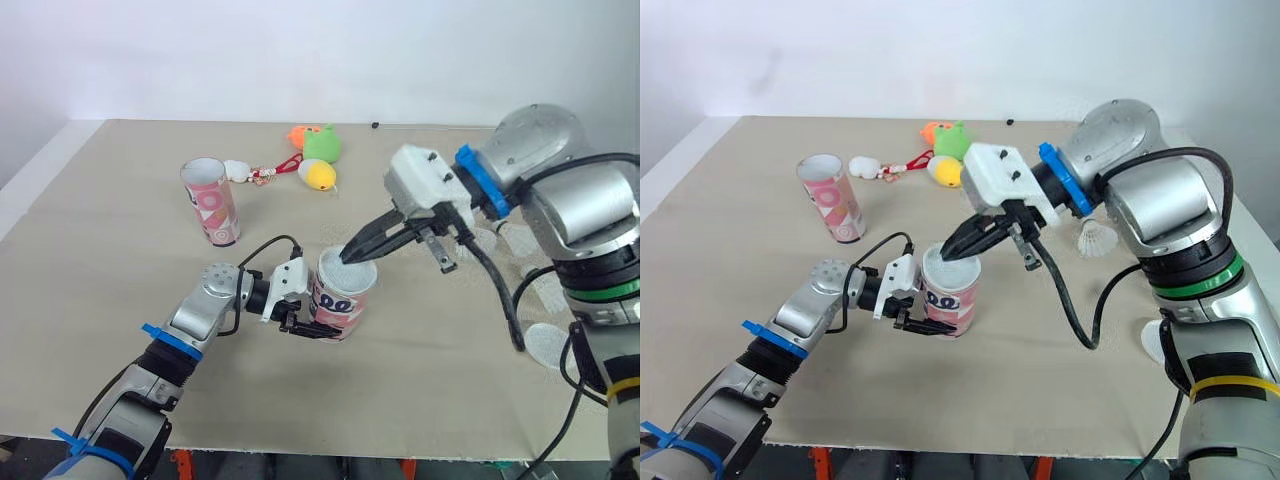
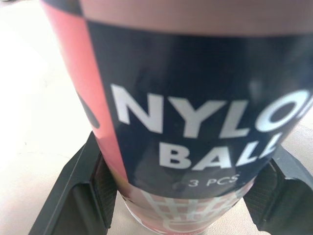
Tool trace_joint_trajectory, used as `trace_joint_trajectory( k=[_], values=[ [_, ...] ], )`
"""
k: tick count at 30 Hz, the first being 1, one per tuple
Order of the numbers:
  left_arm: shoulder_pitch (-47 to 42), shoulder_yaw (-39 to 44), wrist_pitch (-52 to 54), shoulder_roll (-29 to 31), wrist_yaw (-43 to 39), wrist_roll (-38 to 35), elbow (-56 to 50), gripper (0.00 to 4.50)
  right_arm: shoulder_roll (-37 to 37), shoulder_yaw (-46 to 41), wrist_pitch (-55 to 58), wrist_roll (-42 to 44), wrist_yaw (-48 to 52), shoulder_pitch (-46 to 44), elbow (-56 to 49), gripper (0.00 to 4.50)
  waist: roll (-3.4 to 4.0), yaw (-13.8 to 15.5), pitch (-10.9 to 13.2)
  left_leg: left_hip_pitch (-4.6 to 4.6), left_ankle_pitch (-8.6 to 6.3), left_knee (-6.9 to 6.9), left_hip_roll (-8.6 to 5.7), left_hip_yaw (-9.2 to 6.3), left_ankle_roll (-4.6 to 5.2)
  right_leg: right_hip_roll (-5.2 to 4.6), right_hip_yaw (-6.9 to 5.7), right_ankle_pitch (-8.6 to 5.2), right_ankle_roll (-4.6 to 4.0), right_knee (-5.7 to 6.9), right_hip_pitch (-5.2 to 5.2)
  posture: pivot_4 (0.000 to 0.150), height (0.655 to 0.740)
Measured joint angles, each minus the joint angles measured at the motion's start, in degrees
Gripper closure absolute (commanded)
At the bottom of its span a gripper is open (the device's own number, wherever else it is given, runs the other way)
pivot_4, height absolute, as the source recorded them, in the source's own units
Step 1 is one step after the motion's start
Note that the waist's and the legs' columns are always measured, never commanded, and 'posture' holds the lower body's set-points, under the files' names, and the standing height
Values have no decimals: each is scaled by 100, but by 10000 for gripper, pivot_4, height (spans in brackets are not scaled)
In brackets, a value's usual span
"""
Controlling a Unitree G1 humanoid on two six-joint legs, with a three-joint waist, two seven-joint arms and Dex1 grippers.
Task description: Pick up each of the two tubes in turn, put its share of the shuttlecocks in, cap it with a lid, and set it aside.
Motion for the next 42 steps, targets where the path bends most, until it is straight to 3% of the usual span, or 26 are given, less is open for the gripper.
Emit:
trace_joint_trajectory(
  k=[16, 24, 31, 34, 38, 42],
  values=[
    [34, 7, -19, 8, 7, 1, -8, 15339, -145, 944, -809, -280, 0, -332, 93, 44150, -1, -2, -2, 3, 0, -1, 2, -1, 0, 1, 0, -2, 1, -1, 2, 1500, 7323],
    [133, 94, 45, 62, 116, 3, 0, 15339, 293, 1130, -1652, -1051, 2, -515, 474, 44150, -16, -14, -29, 35, 6, -2, 31, 9, 5, 29, 3, -11, 10, -1, 20, 1500, 7323],
    [160, 101, 67, 112, 146, 25, 0, 15339, 386, 1103, -1659, -1156, -9, -448, 505, 44150, -24, -5, -72, 53, 12, -6, 84, 6, 6, 90, 1, 0, -35, -1, 27, 1500, 7323],
    [177, 114, 37, 113, 125, 9, -24, 15339, 415, 902, -1075, -671, -3, -375, 612, 44150, -21, 0, -70, 44, 12, -11, 88, 6, 6, 93, 2, 5, -49, 0, 16, 1500, 7323],
    [203, 122, 1, 17, 117, -37, -54, 15339, 241, 495, -278, 404, 5, -390, 651, 31288, 2, 20, -48, 5, 12, -12, 79, -1, 6, 85, 2, 18, -71, -1, -11, 1500, 7323],
    [225, 127, -63, -19, 86, -79, -39, 15339, -241, -58, 107, 849, 6, -421, 626, 13188, 2, 28, -44, 0, 7, -27, 69, 0, 6, 72, 1, 11, -59, -20, -11, 1500, 7323]
  ],
)
